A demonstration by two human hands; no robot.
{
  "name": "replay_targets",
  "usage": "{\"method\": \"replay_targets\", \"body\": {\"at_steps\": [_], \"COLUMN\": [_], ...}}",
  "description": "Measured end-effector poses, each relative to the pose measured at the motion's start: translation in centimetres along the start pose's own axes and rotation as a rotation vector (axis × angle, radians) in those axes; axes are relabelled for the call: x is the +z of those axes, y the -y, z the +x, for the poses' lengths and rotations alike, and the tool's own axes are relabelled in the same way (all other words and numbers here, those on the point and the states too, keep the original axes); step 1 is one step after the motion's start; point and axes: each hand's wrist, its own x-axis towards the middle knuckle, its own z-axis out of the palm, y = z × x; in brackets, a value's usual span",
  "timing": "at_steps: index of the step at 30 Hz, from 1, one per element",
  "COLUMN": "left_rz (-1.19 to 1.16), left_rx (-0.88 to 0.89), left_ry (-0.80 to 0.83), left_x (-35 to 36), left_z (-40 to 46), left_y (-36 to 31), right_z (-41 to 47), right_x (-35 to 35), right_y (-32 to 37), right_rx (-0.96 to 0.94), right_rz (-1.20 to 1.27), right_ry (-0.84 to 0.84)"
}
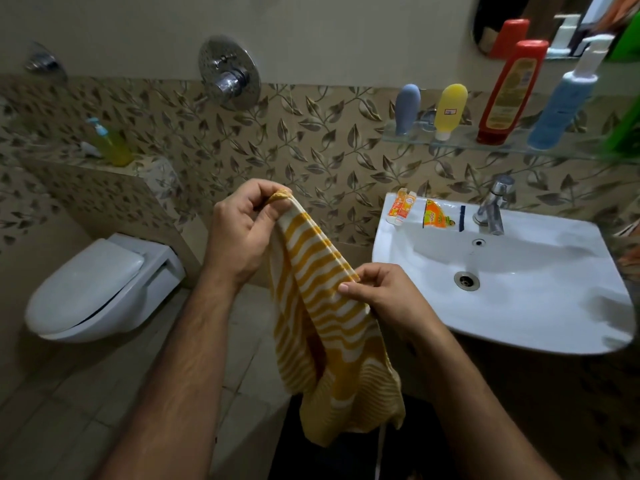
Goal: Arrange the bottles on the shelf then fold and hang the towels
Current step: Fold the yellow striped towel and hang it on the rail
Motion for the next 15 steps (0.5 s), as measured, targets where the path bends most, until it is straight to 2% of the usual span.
{"method": "replay_targets", "body": {"at_steps": [4, 10, 15], "left_rz": [0.014, 0.159, 0.113], "left_rx": [-0.038, -0.235, -0.444], "left_ry": [-0.026, -0.106, -0.175], "left_x": [0.2, -0.5, 0.2], "left_z": [0.1, -0.8, -2.5], "left_y": [0.6, 4.1, 6.0], "right_z": [-0.5, -1.8, -2.1], "right_x": [1.0, -1.3, -2.4], "right_y": [-0.6, 0.5, 1.9], "right_rx": [0.025, -0.050, -0.085], "right_rz": [-0.156, -0.526, -0.497], "right_ry": [-0.040, -0.157, -0.232]}}
